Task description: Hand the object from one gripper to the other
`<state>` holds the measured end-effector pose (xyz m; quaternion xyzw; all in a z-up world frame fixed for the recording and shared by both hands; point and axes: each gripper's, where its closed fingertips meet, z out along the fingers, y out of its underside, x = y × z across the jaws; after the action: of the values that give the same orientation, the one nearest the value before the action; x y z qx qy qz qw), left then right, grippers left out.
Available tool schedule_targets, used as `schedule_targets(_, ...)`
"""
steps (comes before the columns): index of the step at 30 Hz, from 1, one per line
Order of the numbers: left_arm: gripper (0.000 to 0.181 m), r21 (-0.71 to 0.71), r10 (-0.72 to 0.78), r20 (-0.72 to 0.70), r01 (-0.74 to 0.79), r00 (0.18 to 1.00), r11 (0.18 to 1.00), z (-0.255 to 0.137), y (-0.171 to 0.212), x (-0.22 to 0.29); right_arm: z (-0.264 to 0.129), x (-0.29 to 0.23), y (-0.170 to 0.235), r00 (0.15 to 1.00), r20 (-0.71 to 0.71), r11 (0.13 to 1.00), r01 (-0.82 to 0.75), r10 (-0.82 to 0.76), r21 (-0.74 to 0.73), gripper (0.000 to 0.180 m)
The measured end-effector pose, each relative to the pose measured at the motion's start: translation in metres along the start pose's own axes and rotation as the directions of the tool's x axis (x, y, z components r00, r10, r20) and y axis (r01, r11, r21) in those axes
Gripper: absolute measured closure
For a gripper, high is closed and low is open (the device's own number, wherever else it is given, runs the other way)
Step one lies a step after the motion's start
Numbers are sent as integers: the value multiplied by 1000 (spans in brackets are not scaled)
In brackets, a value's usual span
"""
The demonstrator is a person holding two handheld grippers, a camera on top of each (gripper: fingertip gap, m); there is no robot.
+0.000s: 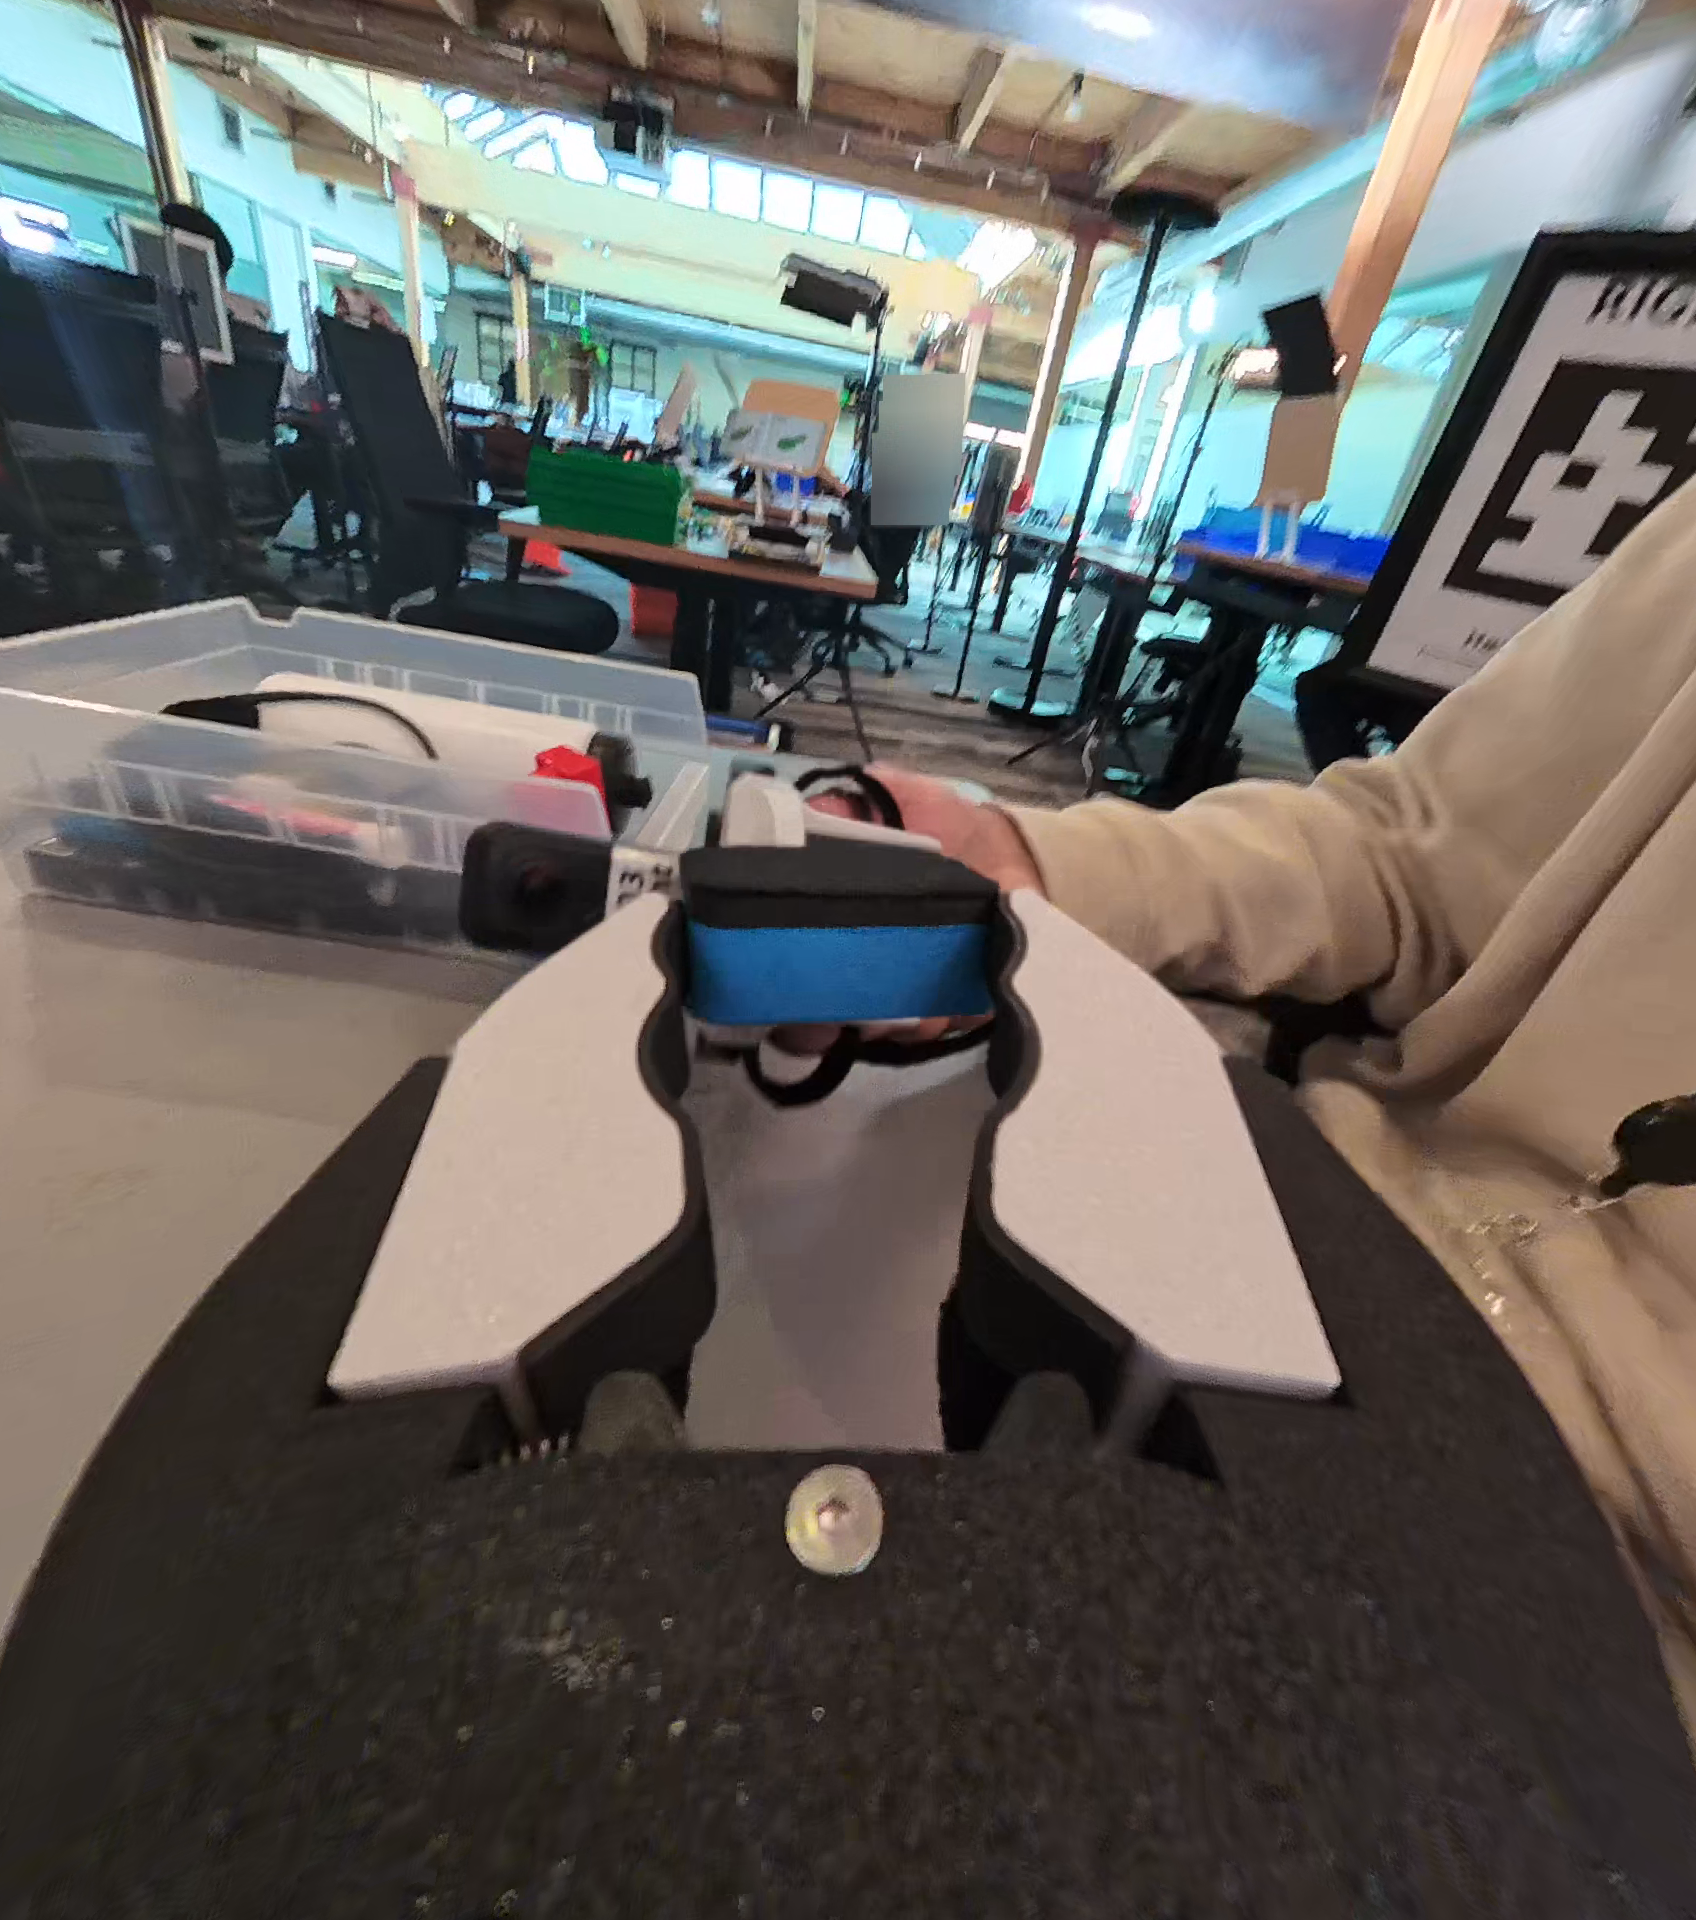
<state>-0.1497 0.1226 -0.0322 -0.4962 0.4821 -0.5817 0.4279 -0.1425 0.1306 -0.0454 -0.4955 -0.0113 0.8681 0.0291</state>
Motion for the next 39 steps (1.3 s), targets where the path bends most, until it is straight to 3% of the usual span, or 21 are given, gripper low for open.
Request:
schedule_targets(1, 126, -25, 15, 16, -15, 1000, 1000, 0, 4, -3, -3, 2, -2, 999, -26, 1000, 20, -20, 7, 161)
schedule_targets(4, 126, -70, 31, 41, -29, 999, 997, 0, 14, -8, -6, 4, -4, 997, -66, 999, 35, -35, 6, 140)
schedule_targets(14, 121, -96, -26, 56, 31, 998, 995, 1, 25, -14, -5, 27, 4, 970, -215, 991, 97, -114, -88, 157)
schedule_targets(17, 111, -85, -101, 8, 101, 995, 991, -3, 22, -9, -15, 22, 11, 954, -254, 978, 114, -157, -176, 157)
schedule_targets(21, 106, -133, -166, -187, 143, 968, 981, -3, 21, 28, -20, -9, 50, 998, -66, 927, -45, 22, -373, 155)
schedule_targets(27, 102, -269, -163, -337, 71, 927, 960, 16, 38, 75, -8, -1, 104, 998, -59, 787, -63, 34, -614, 157)
schedule_targets(33, 120, -337, -143, -382, 7, 913, 942, 25, 50, 92, -6, 11, 108, 994, -104, 774, -97, 41, -626, 157)
schedule_targets(36, 120, -322, -107, -350, -12, 931, 947, 26, 49, 84, -7, 12, 99, 994, -107, 802, -51, -17, -596, 156)
schedule_targets(39, 121, -266, -78, -297, -4, 952, 964, 24, 38, 69, -7, 17, 75, 977, -137, 861, 71, -161, -503, 134)
